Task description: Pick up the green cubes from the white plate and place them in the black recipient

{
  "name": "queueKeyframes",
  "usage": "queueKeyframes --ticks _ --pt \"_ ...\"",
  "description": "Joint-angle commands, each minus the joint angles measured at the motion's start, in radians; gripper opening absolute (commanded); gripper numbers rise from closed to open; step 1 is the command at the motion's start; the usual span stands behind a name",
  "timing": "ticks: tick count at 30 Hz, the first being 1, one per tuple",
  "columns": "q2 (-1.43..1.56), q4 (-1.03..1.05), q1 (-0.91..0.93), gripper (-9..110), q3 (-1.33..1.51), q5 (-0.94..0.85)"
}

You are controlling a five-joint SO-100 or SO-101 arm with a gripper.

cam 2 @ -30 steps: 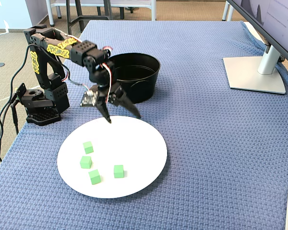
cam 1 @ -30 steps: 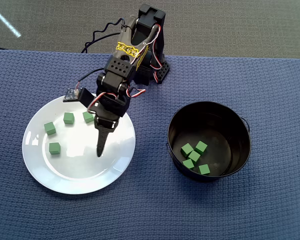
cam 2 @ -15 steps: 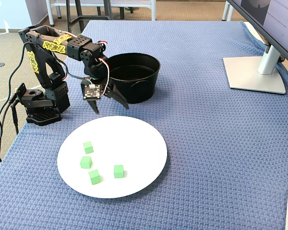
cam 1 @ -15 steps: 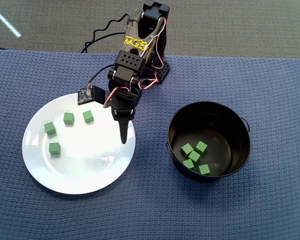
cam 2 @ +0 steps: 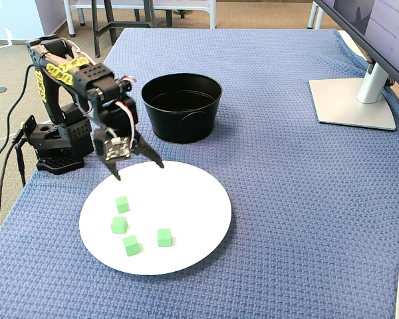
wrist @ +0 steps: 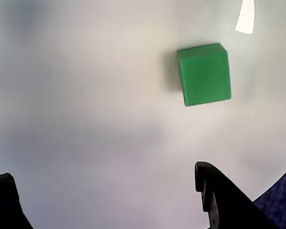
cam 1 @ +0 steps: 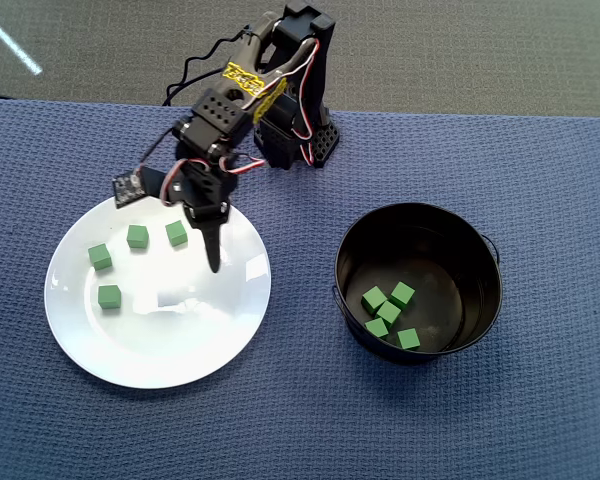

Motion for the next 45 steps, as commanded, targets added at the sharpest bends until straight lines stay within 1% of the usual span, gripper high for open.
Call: queueKeyframes --ticks 1,6,13,19,24,32,33,34,36,37,40,45 --pt "-0.005 -0.098 0.072 43 0.023 -0.115" --pt "-0.04 -0.138 0.133 44 0.014 -0.235" --pt "-0.083 -0.239 0.179 43 0.043 -0.311" --pt "-0.104 -0.291 0.189 42 0.058 -0.319" --pt "-0.115 -0.4 0.187 41 0.129 -0.318" --pt "-0.104 -0.405 0.161 39 0.143 -0.272" --pt "-0.103 -0.405 0.16 37 0.143 -0.267" --pt "-0.103 -0.405 0.158 32 0.141 -0.264" --pt "-0.103 -0.405 0.153 15 0.137 -0.242" --pt "-0.103 -0.393 0.153 11 0.132 -0.242" --pt "-0.103 -0.368 0.147 1 0.112 -0.227" --pt "-0.103 -0.359 0.143 0 0.1 -0.199"
